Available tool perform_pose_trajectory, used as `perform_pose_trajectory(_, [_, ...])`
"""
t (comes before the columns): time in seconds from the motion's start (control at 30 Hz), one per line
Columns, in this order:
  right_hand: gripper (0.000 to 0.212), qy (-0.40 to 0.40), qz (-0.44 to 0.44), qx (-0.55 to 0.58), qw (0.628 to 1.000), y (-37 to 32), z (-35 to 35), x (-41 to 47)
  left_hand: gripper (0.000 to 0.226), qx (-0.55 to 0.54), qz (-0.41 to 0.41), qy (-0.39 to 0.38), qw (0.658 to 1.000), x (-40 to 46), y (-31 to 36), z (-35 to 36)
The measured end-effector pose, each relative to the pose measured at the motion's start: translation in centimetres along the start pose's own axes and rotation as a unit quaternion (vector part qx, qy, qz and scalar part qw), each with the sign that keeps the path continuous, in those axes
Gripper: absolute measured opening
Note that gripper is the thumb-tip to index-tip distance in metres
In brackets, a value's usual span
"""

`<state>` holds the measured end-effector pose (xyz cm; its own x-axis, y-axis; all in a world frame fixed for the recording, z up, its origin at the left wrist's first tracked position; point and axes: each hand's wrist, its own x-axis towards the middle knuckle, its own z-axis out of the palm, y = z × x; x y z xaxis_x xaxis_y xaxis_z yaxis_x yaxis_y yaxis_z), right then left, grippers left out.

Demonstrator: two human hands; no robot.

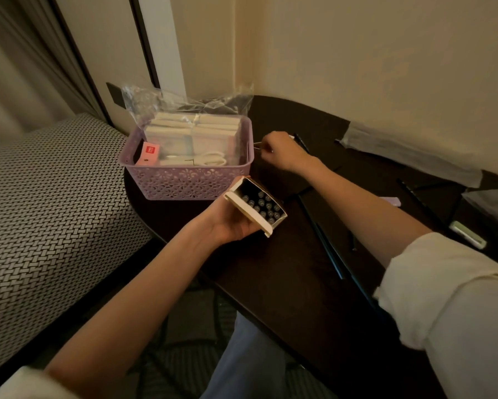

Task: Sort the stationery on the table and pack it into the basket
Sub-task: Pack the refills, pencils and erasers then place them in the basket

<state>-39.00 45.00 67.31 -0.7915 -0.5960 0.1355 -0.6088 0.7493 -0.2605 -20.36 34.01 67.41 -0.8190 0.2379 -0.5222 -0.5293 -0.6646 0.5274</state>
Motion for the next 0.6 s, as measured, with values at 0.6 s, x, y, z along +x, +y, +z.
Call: perform_pose_trajectory(0.6, [0.01, 0.175, -0.044, 0.517, 0.837, -8.8, -11.9, -21.8, 0.064, -0.022, 0.016, 0.039, 0.999, -0.4, -2.3, 1.0])
